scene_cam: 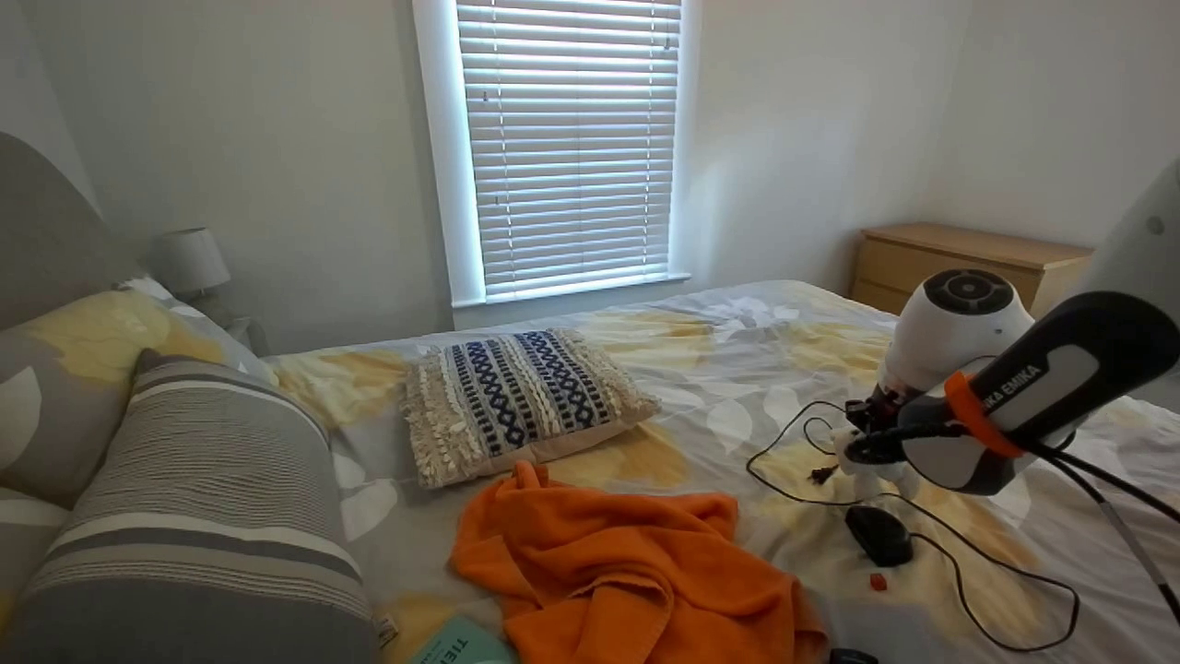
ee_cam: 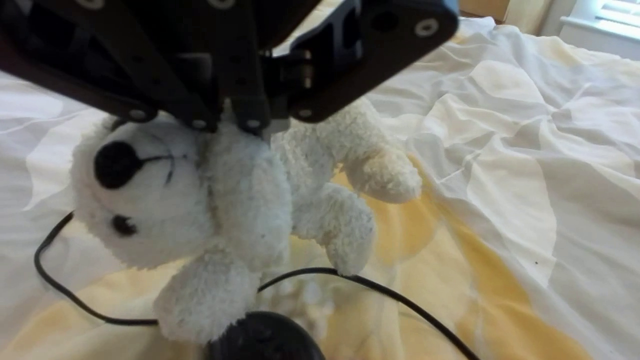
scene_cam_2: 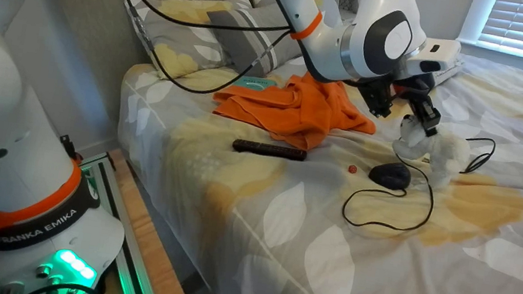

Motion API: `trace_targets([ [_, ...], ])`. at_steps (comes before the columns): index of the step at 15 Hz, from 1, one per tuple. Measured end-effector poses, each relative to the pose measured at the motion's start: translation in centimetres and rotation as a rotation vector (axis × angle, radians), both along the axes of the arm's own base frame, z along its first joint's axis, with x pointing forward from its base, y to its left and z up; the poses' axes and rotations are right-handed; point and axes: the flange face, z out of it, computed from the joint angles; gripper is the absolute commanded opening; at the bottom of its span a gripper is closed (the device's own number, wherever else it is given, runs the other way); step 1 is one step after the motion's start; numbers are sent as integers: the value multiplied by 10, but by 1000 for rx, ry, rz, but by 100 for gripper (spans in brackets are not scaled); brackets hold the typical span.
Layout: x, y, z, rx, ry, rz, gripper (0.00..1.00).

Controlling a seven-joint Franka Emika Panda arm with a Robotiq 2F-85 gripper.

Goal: Move the stuffed toy to the right

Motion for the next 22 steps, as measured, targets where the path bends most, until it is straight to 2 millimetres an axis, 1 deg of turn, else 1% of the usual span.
trace_targets([
  [5, 21, 6, -21, -11, -13, 0, 2],
  [10, 30, 19, -38, 14, -8, 16, 2],
  [11, 31, 22, -41, 23, -1, 21, 31],
  [12, 30, 25, -43, 33, 9, 25, 33],
  [13, 30, 27, -46, 40, 19, 28, 39],
  [14, 30, 28, -47, 45, 27, 31, 45],
  [15, 30, 27, -48, 46, 33, 33, 54],
  [17, 29, 23, -48, 36, 49, 42, 69],
  [20, 27, 9, -35, 4, 97, 70, 93],
  [21, 26, 7, -26, 1, 118, 98, 99],
  [22, 24, 8, -15, 5, 129, 140, 100],
])
